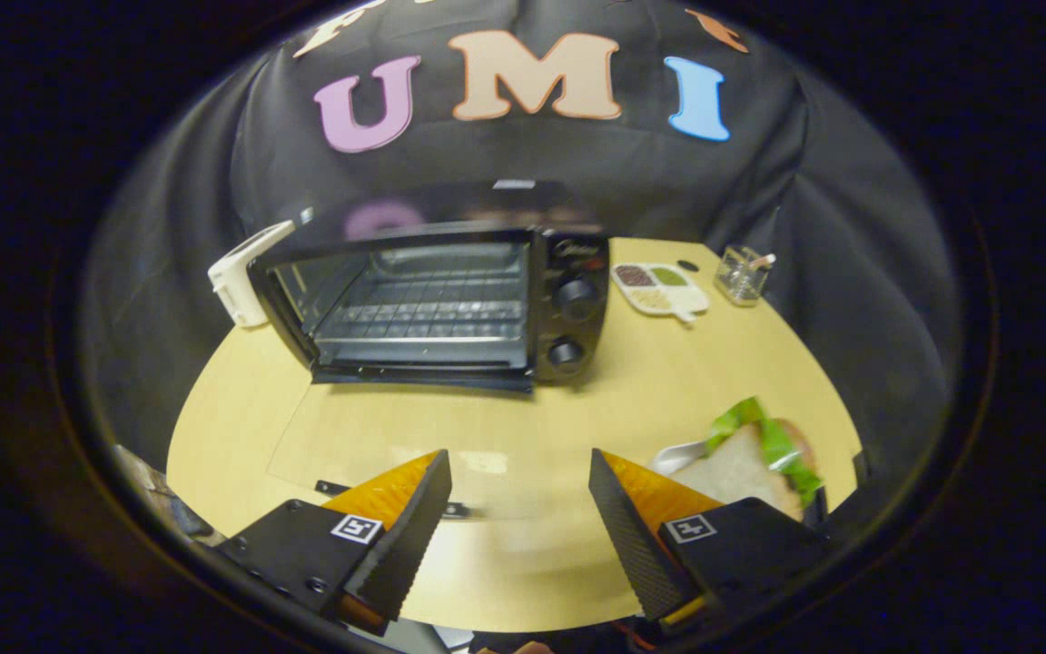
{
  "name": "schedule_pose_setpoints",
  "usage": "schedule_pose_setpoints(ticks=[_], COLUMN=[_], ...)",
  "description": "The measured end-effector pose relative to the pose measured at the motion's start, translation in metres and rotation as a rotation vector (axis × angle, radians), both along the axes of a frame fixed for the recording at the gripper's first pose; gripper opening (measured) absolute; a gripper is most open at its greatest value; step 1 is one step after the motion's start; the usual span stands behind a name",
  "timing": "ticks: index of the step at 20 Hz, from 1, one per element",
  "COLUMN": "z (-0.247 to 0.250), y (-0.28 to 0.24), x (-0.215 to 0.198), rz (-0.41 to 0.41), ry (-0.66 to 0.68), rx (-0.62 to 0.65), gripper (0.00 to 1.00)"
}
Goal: Open the toaster oven, put the food inside, and close the toaster oven door.
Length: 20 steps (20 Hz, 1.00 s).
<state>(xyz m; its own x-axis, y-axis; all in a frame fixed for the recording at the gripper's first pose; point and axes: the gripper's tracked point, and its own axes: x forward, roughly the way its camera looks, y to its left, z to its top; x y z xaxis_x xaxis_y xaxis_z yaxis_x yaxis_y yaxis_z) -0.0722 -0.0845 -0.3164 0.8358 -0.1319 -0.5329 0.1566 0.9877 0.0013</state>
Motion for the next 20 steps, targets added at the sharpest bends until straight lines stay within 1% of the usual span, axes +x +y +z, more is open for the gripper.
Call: schedule_pose_setpoints(ticks=[4,6,8,11,14,17,20], z=[0.040,0.049,0.054,0.047,0.029,0.007,-0.012], y=[-0.052,-0.076,-0.095,-0.115,-0.134,-0.148,-0.149], x=[-0.022,-0.034,-0.045,-0.059,-0.070,-0.069,-0.057], rz=[-0.042,-0.060,-0.078,-0.115,-0.135,-0.128,-0.093], ry=[-0.079,-0.088,-0.097,-0.083,-0.053,-0.009,0.016], rx=[-0.018,-0.037,-0.024,0.029,0.055,0.056,0.062], gripper=[0.97,0.97,0.97,0.97,0.97,0.97,0.97])
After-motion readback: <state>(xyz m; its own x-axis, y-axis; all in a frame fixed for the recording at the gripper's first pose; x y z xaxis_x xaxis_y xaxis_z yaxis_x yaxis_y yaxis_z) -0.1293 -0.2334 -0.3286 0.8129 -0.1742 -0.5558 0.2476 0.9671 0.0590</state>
